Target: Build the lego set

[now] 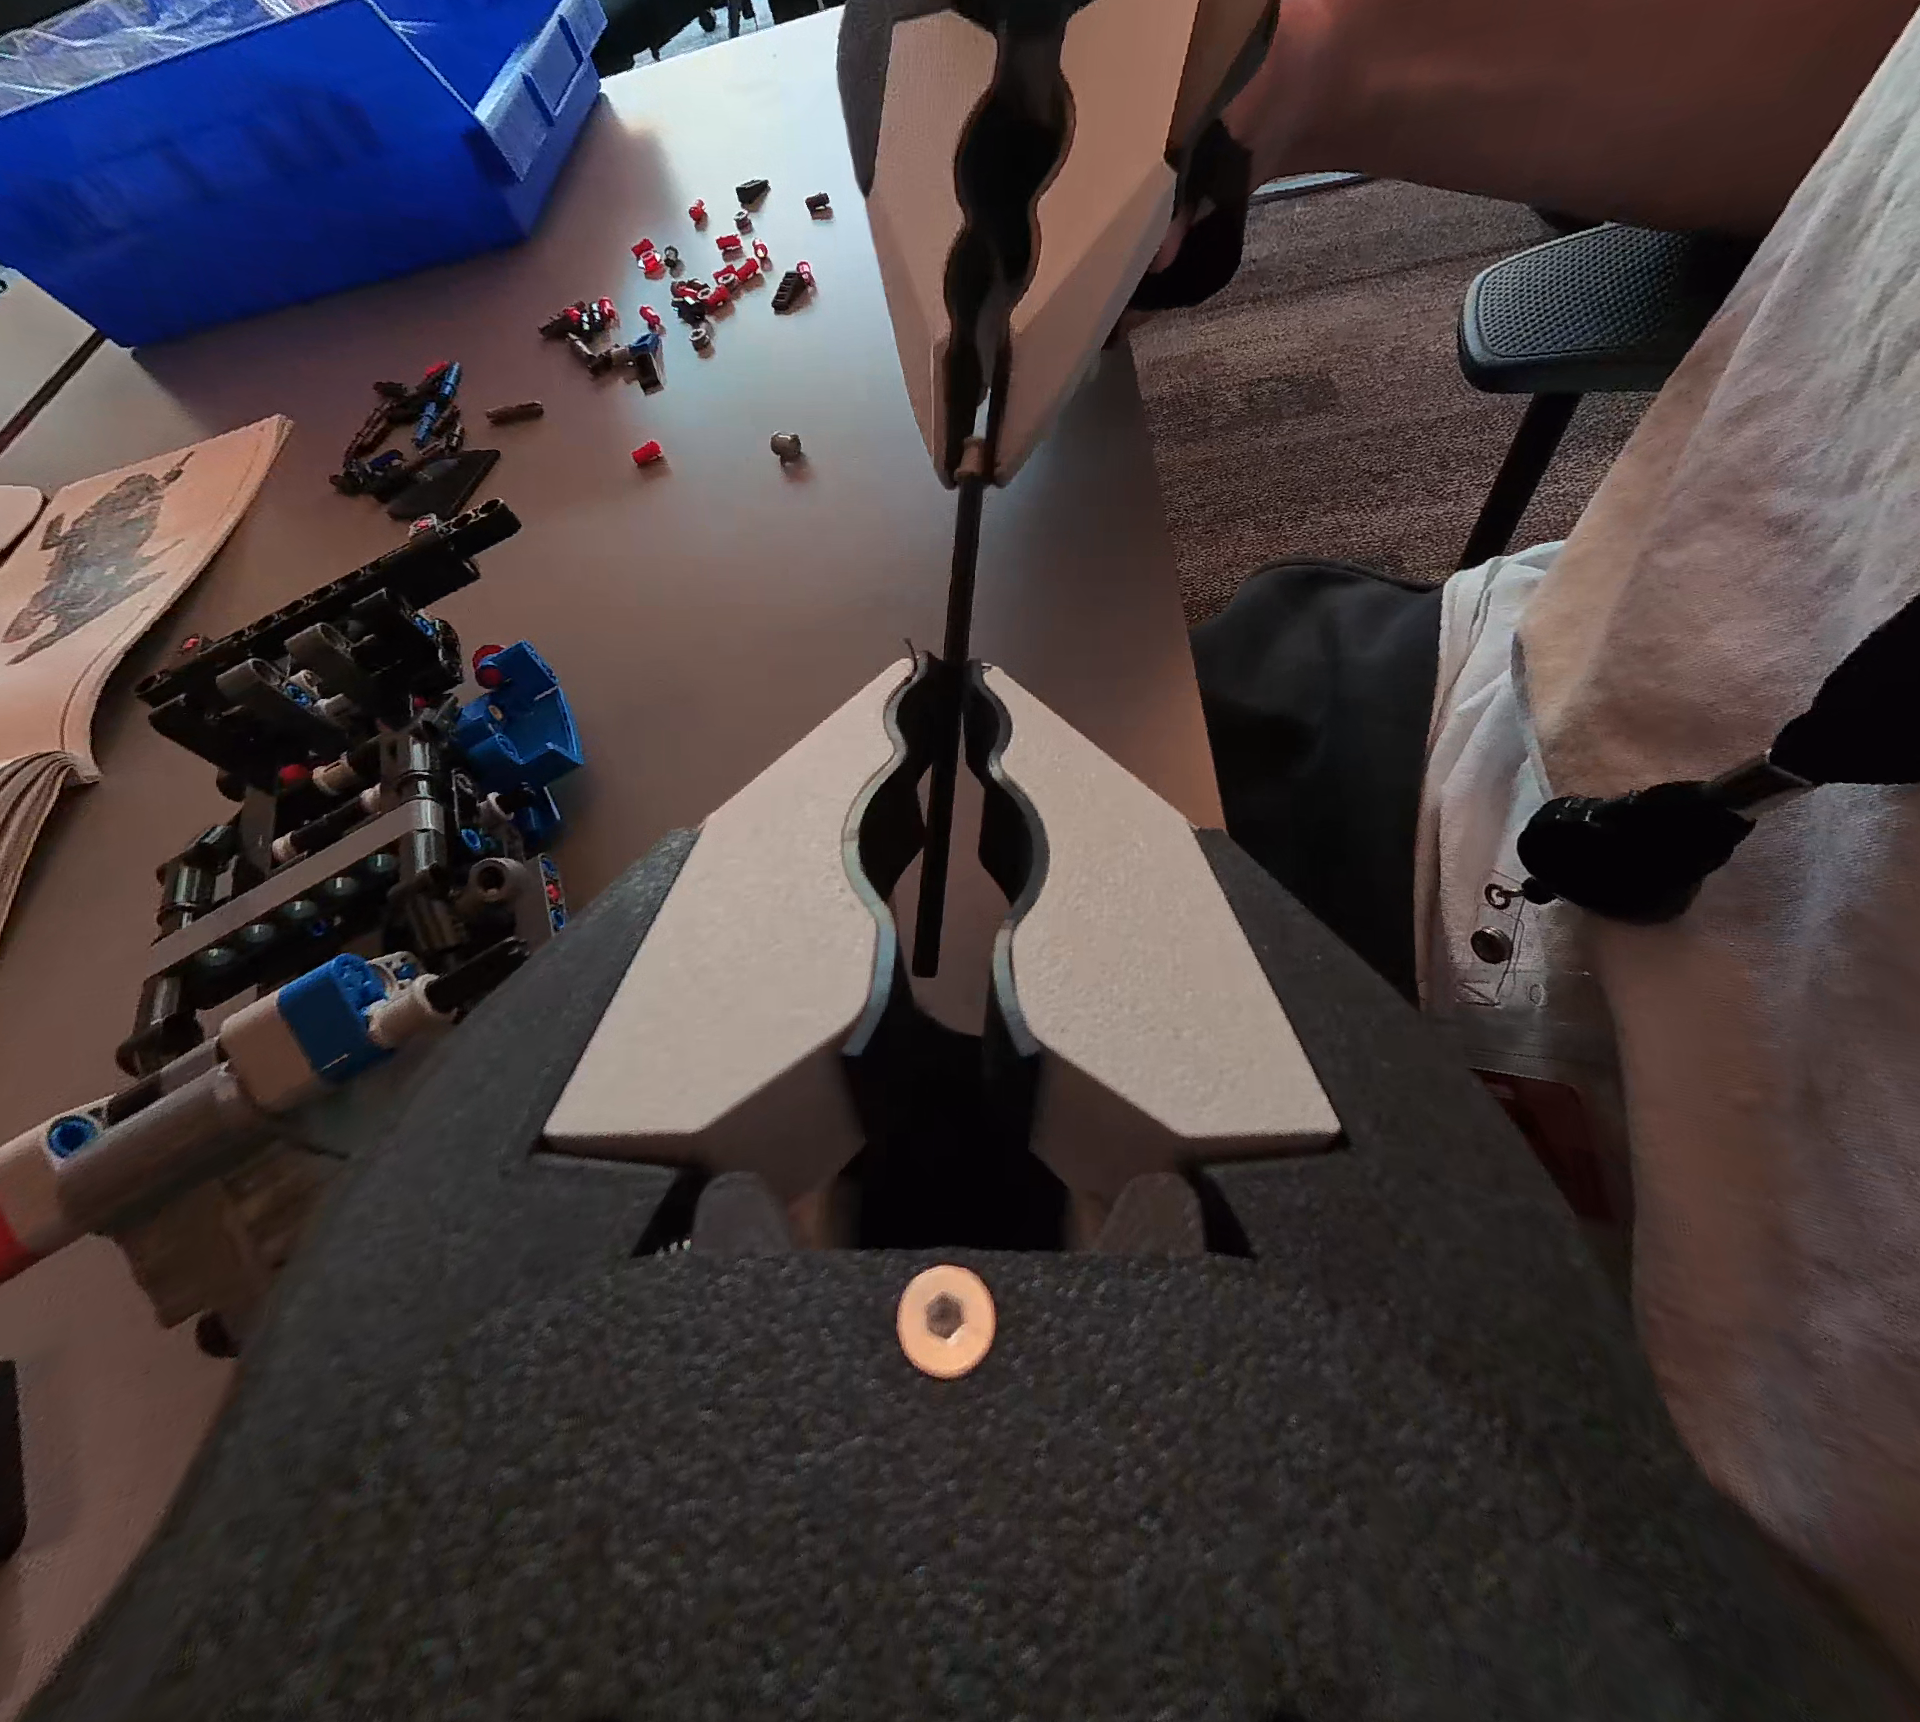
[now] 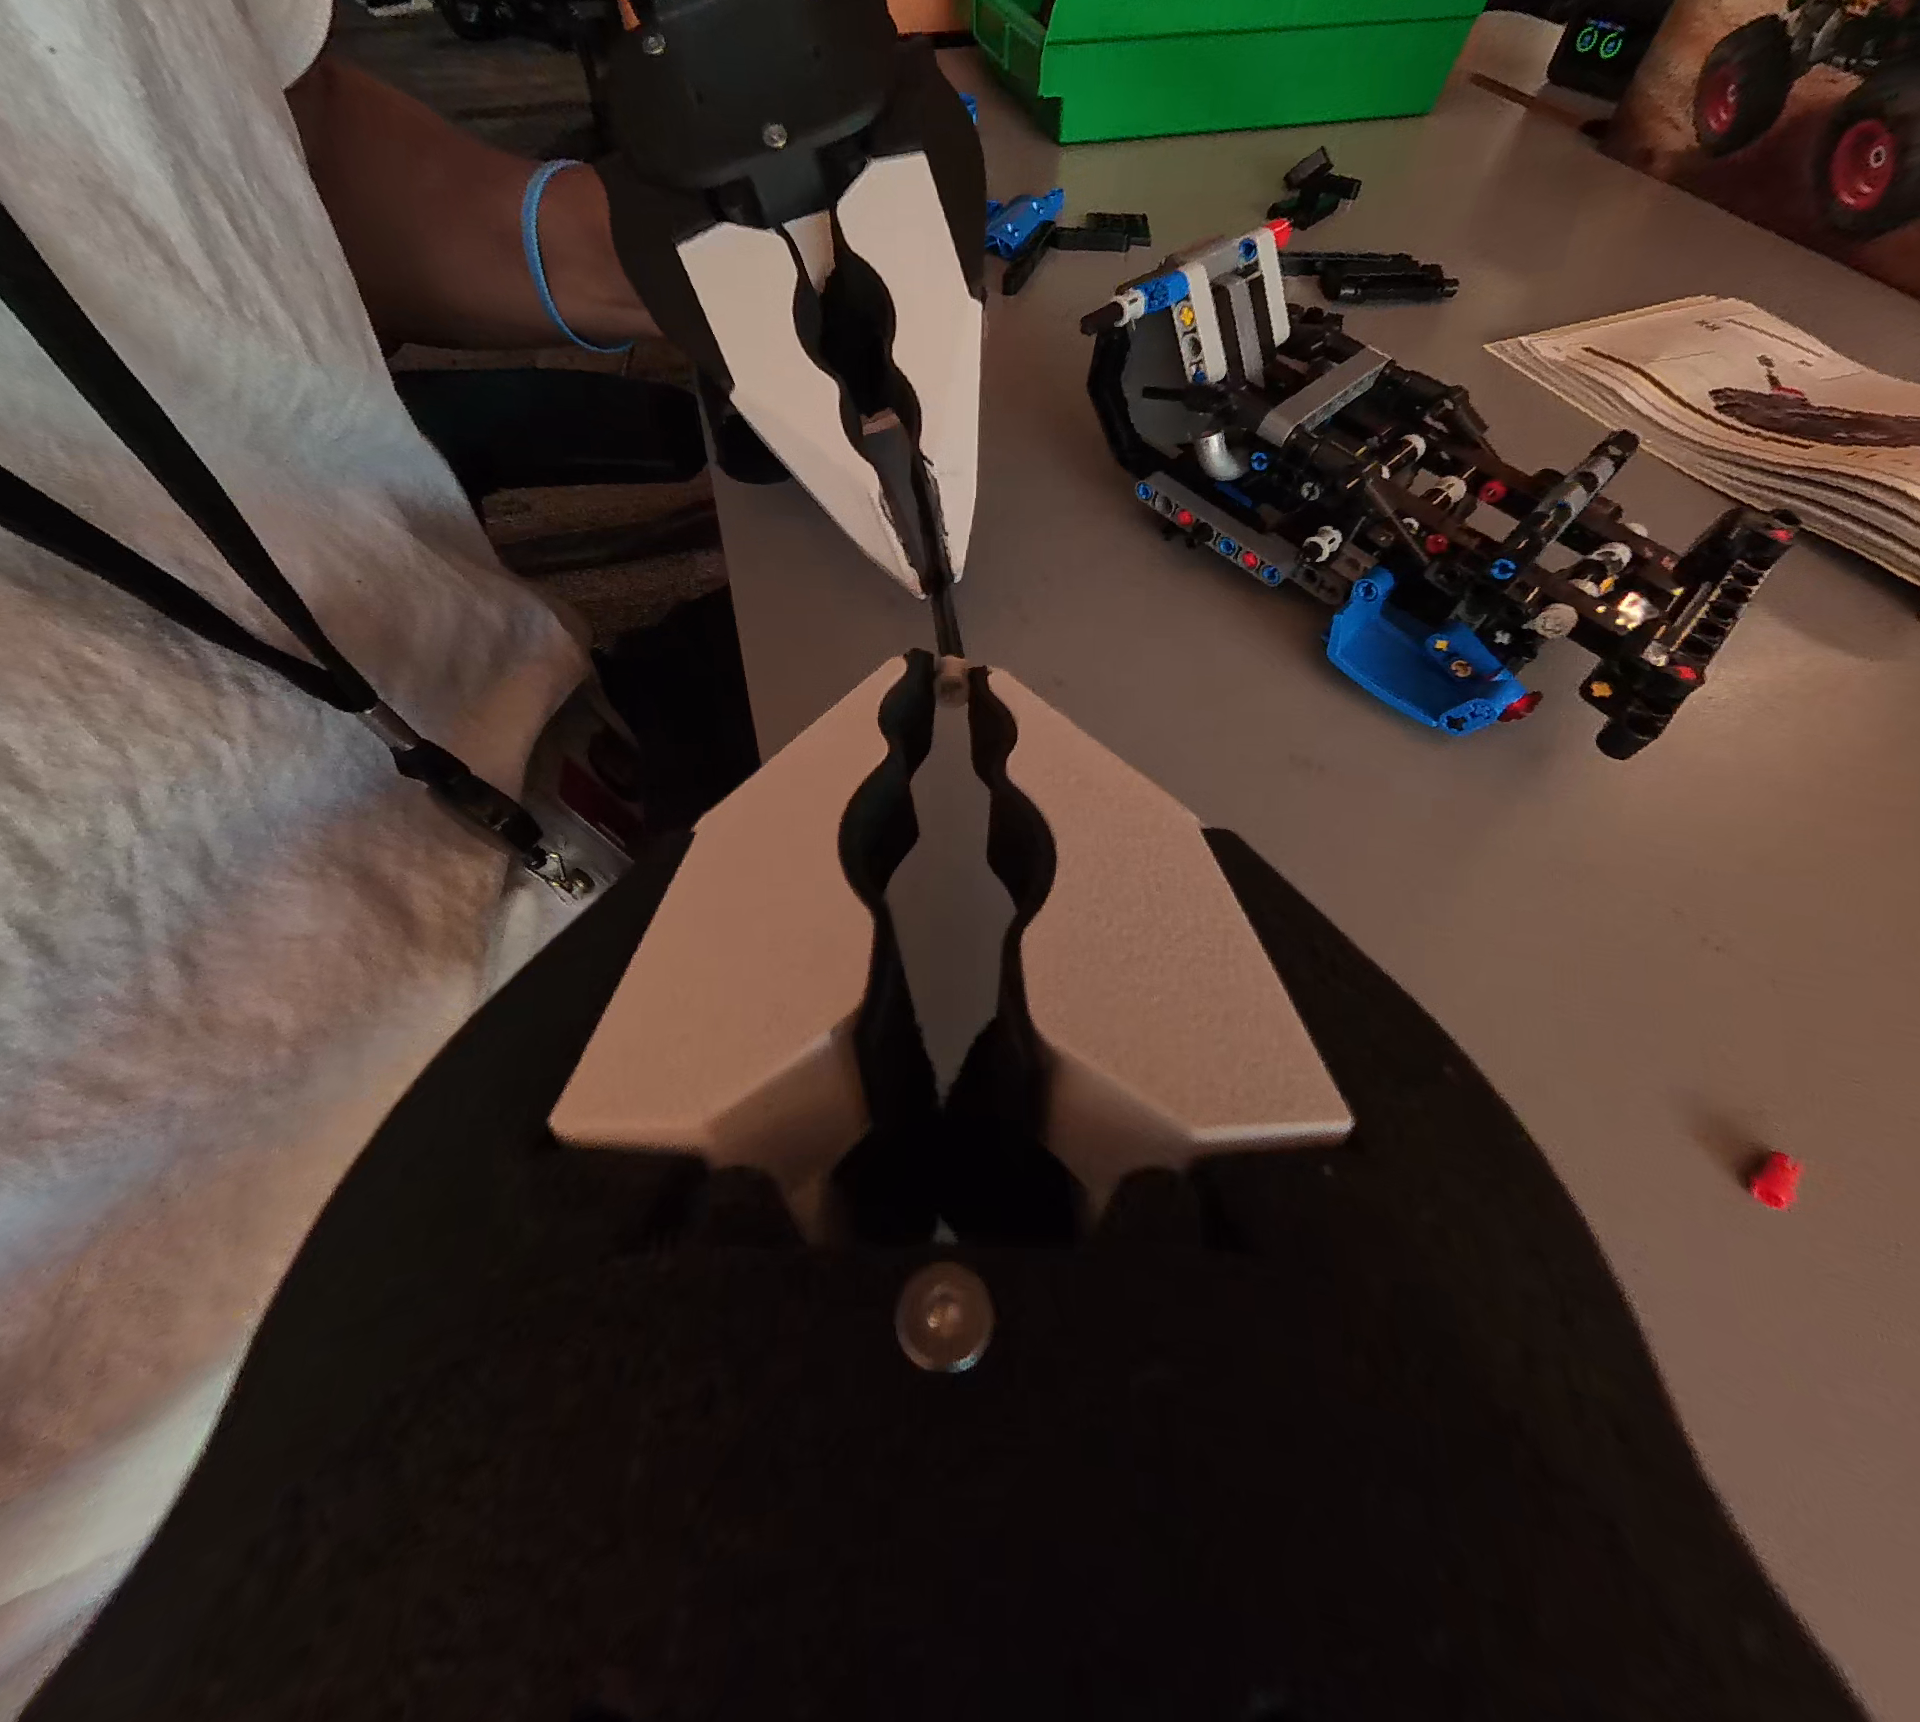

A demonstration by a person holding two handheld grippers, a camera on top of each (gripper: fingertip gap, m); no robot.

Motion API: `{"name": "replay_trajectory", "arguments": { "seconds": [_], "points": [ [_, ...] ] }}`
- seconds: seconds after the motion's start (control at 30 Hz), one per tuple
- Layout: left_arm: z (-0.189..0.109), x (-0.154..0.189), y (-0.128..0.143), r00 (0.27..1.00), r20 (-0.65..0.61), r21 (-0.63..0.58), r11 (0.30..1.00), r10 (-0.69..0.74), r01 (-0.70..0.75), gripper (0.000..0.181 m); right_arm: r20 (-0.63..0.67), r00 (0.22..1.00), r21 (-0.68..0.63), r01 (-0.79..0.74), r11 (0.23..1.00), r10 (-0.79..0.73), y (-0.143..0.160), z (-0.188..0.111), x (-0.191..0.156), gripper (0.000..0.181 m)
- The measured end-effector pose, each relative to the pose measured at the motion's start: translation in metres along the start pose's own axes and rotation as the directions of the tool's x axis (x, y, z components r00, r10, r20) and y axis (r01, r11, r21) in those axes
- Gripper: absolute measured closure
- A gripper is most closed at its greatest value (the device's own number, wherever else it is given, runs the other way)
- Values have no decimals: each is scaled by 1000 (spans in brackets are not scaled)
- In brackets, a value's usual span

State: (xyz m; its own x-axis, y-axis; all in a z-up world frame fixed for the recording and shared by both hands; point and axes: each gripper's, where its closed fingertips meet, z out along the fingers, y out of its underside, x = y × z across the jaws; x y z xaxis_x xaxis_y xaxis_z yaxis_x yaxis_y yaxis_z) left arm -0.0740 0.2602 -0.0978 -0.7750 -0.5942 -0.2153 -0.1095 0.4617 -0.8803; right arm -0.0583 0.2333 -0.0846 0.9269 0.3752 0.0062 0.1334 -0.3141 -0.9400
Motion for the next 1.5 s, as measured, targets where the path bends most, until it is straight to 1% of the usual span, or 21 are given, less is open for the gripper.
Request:
{"name": "replay_trajectory", "arguments": {
  "seconds": [0.33, 0.9, 1.0, 1.1, 1.2, 1.3, 1.5],
  "points": [
    [1, 3, 2, 999, -31, -12, 1000, -6, 6, 178, 13, 1000, -2, 14, 1000, -14, 1, 1, -3, 175],
    [-2, 5, 6, 999, -31, -24, 999, 27, -28, 179, 31, 999, -15, 22, 1000, -22, 1, 5, -9, 175],
    [-4, 7, 4, 998, -58, -11, 1000, 12, -12, 179, 18, 999, -36, 47, 998, -46, 4, 5, -7, 175],
    [-4, 11, 4, 994, -110, -13, 1000, -16, 15, 179, 24, 997, -22, 79, 997, -78, 1, 5, -11, 175],
    [-6, 13, 2, 981, -174, -6, 997, -81, 81, 179, 32, 993, -25, 115, 993, -114, 2, 4, -14, 175],
    [-8, 13, -1, 964, -229, -3, 991, -132, 135, 179, 33, 989, 1, 142, 990, -142, -3, 3, -16, 175],
    [-6, 16, 1, 954, -267, -22, 991, -134, 133, 179, 35, 988, -12, 149, 989, -149, -1, 3, -17, 176]
  ]
}}
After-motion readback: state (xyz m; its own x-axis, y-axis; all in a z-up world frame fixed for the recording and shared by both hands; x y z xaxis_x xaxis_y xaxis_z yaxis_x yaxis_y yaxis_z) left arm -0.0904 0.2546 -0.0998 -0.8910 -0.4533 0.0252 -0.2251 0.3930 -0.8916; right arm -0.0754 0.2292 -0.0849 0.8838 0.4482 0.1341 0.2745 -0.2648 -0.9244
